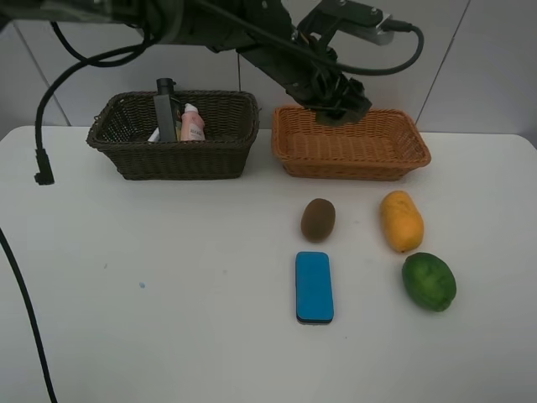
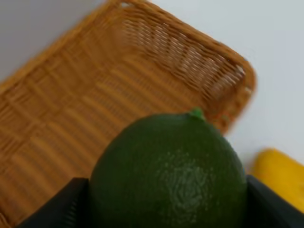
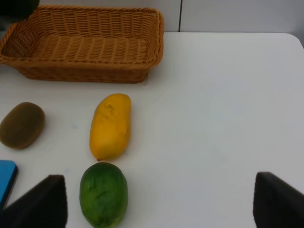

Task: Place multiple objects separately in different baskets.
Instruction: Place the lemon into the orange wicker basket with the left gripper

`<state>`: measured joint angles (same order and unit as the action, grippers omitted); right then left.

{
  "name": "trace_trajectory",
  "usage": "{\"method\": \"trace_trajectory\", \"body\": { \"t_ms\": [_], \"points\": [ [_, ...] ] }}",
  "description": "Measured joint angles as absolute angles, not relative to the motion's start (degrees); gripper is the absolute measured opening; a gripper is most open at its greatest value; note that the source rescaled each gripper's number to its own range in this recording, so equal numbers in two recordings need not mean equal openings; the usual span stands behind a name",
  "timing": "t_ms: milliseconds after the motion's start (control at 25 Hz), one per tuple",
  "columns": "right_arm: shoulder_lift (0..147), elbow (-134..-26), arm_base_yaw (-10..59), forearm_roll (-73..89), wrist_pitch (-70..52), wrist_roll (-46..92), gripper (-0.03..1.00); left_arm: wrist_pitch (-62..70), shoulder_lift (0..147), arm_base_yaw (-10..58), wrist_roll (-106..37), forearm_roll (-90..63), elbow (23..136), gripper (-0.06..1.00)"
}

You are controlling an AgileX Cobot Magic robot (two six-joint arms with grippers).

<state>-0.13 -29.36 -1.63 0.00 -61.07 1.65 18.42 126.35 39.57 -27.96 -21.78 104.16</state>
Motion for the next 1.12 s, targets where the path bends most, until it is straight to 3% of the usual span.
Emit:
{"method": "trace_trajectory", "body": {
  "t_ms": [400,800,1120],
  "points": [
    [-0.1,-29.4,-1.6,0.0,-61.1,1.6,1.00,-0.5,136.4,39.5,-25.7,-22.0,104.6,0.69],
    [-0.1,-29.4,-1.6,0.0,-61.1,1.6,1.00,-3.6,137.6,39.5,-21.9,-22.3,104.6,0.69],
    [-0.1,-29.4,-1.6,0.0,-61.1,1.6,1.00,-2.4,137.6,39.3,-21.9,-23.3,104.6,0.92]
  ]
}}
